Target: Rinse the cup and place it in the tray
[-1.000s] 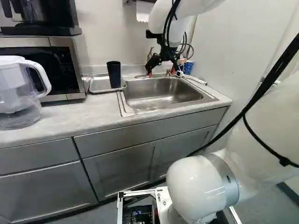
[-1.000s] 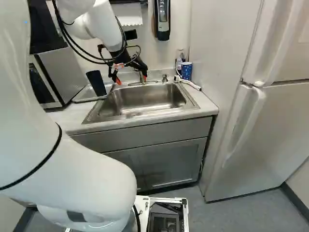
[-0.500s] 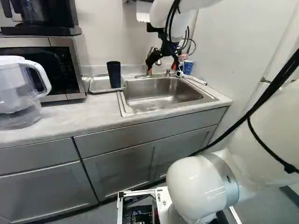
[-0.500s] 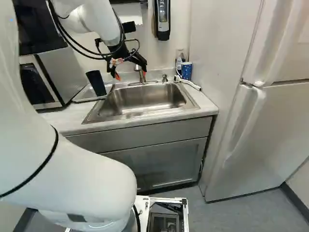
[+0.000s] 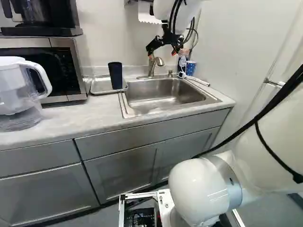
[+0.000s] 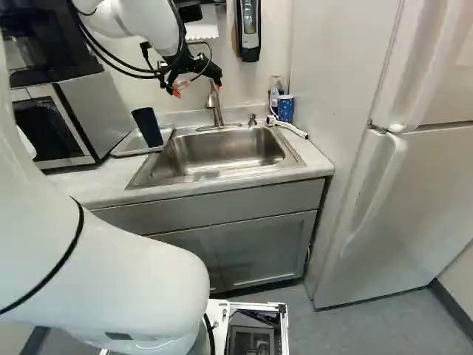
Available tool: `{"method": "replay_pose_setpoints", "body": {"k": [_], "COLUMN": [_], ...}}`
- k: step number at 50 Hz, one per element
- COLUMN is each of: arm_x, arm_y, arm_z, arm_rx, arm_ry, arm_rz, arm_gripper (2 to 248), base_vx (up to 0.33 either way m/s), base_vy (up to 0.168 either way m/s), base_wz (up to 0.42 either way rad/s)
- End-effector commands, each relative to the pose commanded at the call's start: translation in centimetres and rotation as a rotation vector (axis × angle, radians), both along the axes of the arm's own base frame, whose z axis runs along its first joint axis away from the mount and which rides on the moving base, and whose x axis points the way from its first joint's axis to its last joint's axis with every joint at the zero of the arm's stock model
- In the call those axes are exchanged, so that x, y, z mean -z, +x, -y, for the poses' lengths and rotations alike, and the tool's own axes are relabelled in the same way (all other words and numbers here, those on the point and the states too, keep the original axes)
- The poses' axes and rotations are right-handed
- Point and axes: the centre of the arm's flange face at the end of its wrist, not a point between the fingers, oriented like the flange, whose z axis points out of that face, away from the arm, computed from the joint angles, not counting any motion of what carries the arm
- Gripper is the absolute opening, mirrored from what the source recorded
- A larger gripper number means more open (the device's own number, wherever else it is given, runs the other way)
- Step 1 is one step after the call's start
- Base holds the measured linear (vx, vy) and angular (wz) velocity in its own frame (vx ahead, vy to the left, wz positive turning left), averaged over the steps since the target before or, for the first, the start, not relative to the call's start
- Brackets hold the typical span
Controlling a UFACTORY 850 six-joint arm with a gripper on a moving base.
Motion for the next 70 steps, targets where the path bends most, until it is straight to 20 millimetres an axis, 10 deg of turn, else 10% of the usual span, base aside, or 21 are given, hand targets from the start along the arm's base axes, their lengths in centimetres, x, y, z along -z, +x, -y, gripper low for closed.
{"method": "replay_pose_setpoints", "body": {"k": [31, 70], "arm_x": [-2.1, 0.0], "arm_y": [1.7, 6.6], "arm_z": [-0.4, -1.6], "arm_rx": [-0.007, -0.015], "arm_ry": [0.076, 0.121], "arm_rz": [0.309, 0.438], "arm_gripper": [247, 247], "base_vx": [0.0, 0.0], "base_vy": [0.0, 0.0], "base_wz": [0.0, 0.0]}}
